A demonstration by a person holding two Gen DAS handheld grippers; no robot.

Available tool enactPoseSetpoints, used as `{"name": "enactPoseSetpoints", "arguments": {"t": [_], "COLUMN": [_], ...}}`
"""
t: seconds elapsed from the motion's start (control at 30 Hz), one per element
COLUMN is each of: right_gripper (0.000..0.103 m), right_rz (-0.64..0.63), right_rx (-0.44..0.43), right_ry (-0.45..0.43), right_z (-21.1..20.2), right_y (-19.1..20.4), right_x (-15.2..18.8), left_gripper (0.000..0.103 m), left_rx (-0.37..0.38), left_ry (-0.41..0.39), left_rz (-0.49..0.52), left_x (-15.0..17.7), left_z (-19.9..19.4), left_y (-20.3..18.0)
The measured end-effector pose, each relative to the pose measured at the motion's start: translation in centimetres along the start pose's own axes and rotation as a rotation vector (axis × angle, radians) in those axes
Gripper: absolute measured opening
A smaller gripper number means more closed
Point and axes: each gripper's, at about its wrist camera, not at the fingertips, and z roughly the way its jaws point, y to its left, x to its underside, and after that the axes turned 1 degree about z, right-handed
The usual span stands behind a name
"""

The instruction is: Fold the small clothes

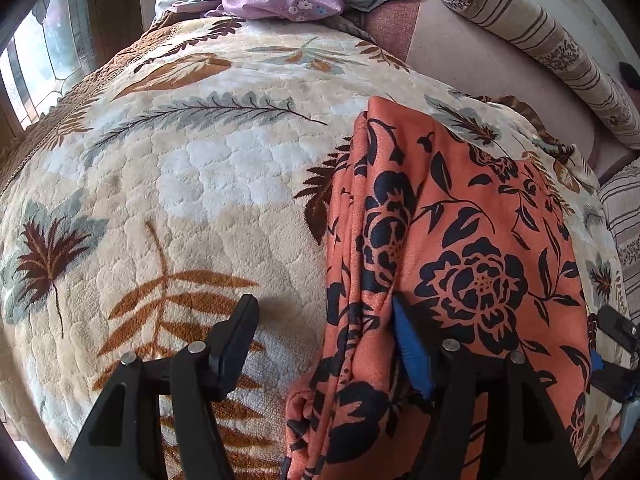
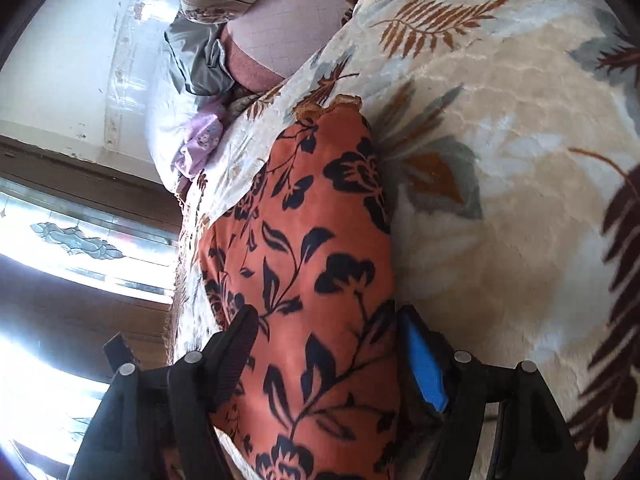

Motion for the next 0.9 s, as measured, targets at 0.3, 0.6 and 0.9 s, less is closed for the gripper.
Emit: {"name": "enactPoseSetpoints", "arguments": {"t": [0.3,0.6,0.9], "right_gripper": [0.046,0.065,0.075], "right_rz": [-0.193,-0.173,-0.18], "right_rx": [0.158,0.142,0.095], "right_ry": [0.064,0.081,-0.075], "right_z": [0.7,0.4,-3.8], "right_y": [1.3,1.9,3.9], "right_x": [5.6,5.7,3.5], "left_gripper": [0.068,0.069,0.07], "left_rx": [0.035,0.026,0.056], "left_ry": [-0.029,0.012,0.014], "left_rz": [-0.039,0.002,-0.005], "left_x": [1.0,4.9,4.7], "left_z": [-4.4,-2.6,-2.7], "left_y": [0.0,-0.3,0.3]}}
